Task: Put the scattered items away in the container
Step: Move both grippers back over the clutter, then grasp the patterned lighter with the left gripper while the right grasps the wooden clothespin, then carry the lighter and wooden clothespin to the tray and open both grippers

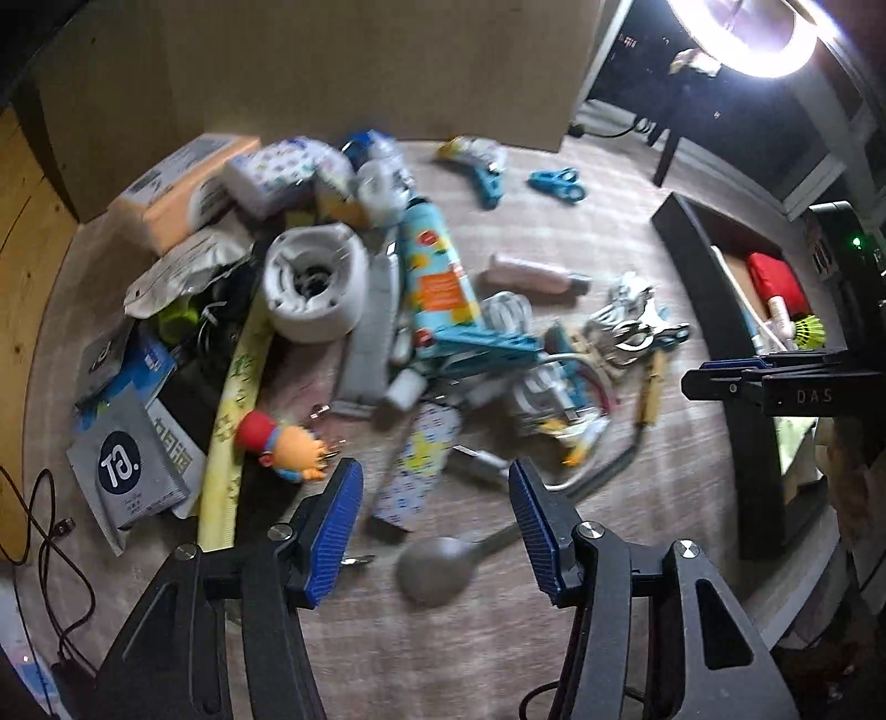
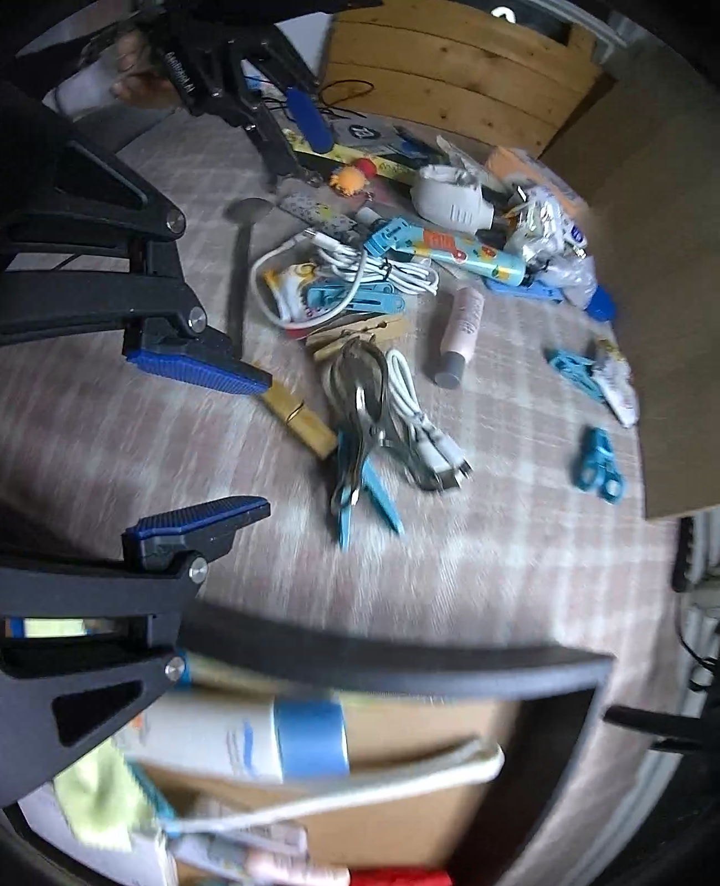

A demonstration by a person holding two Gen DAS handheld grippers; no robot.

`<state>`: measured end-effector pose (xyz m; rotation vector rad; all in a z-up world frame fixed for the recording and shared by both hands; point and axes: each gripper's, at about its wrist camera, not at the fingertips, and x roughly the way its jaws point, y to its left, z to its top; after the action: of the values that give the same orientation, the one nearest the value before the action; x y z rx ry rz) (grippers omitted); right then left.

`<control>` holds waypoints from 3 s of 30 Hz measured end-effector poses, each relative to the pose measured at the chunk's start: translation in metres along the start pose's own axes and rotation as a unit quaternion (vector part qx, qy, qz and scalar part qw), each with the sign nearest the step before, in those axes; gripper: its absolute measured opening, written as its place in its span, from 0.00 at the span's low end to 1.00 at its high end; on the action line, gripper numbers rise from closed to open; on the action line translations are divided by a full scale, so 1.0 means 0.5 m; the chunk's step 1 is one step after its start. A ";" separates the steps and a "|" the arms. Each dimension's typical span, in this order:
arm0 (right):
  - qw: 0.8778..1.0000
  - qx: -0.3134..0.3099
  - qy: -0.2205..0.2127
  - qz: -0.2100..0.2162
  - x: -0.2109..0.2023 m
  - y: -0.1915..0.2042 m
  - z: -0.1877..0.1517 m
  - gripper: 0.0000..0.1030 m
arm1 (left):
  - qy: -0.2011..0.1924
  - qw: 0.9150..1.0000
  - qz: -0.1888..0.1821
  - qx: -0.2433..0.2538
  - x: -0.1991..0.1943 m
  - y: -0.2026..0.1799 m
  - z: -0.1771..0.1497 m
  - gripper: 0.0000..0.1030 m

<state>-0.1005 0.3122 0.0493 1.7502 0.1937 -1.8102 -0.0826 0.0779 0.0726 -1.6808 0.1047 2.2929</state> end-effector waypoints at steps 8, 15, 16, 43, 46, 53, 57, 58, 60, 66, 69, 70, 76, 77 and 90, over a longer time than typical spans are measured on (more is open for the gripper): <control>1.000 0.005 0.002 -0.013 0.050 0.033 0.010 0.37 | 0.019 0.999 -0.002 0.026 0.036 -0.004 -0.006 0.50; 0.998 -0.030 0.004 -0.052 0.067 0.067 0.004 0.37 | 0.041 0.997 0.014 0.061 0.073 -0.019 -0.002 0.44; 0.998 -0.034 0.004 -0.056 0.068 0.071 0.004 0.37 | 0.045 0.997 0.015 0.062 0.080 -0.019 -0.001 0.43; 0.997 -0.065 0.006 -0.033 0.009 0.052 -0.047 0.13 | -0.001 1.000 0.016 0.024 0.005 -0.011 -0.031 0.21; 0.998 -0.061 0.001 -0.030 -0.002 0.035 -0.023 0.13 | -0.006 1.000 0.004 0.013 -0.003 -0.014 -0.025 0.21; 0.998 -0.049 -0.024 -0.021 -0.059 -0.023 -0.030 0.13 | -0.037 0.998 -0.019 0.038 -0.030 -0.106 0.021 0.21; 0.998 -0.027 -0.048 -0.029 -0.114 -0.069 -0.017 0.13 | -0.045 0.996 -0.037 0.065 -0.043 -0.171 0.043 0.21; 0.998 -0.019 -0.054 -0.034 -0.124 -0.089 -0.012 0.13 | -0.047 0.995 -0.047 0.071 -0.043 -0.196 0.054 0.21; 0.997 -0.004 -0.065 -0.042 -0.143 -0.119 -0.006 0.13 | -0.051 0.994 -0.057 0.077 -0.040 -0.231 0.070 0.21; 0.992 0.040 -0.094 -0.071 -0.199 -0.222 -0.003 0.13 | -0.069 0.986 -0.095 0.118 -0.050 -0.368 0.130 0.21; 0.989 0.062 -0.102 -0.085 -0.227 -0.272 -0.008 0.13 | -0.072 0.982 -0.114 0.134 -0.045 -0.436 0.160 0.21; 0.988 0.069 -0.105 -0.088 -0.237 -0.289 -0.010 0.13 | -0.073 0.980 -0.117 0.143 -0.044 -0.459 0.167 0.21; 0.984 0.100 -0.112 -0.099 -0.266 -0.360 -0.027 0.13 | -0.068 0.972 -0.120 0.190 -0.032 -0.590 0.187 0.21; 0.983 0.103 -0.113 -0.102 -0.269 -0.369 -0.029 0.13 | -0.066 0.972 -0.115 0.197 -0.026 -0.610 0.188 0.23; 0.979 0.105 -0.130 -0.117 -0.282 -0.387 -0.053 0.31 | -0.065 0.973 -0.082 0.204 -0.014 -0.637 0.178 0.47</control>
<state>-0.1845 0.5260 0.1213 1.6618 0.1076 -2.2836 -0.0739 0.4009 0.1438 -1.2812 0.3680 2.0759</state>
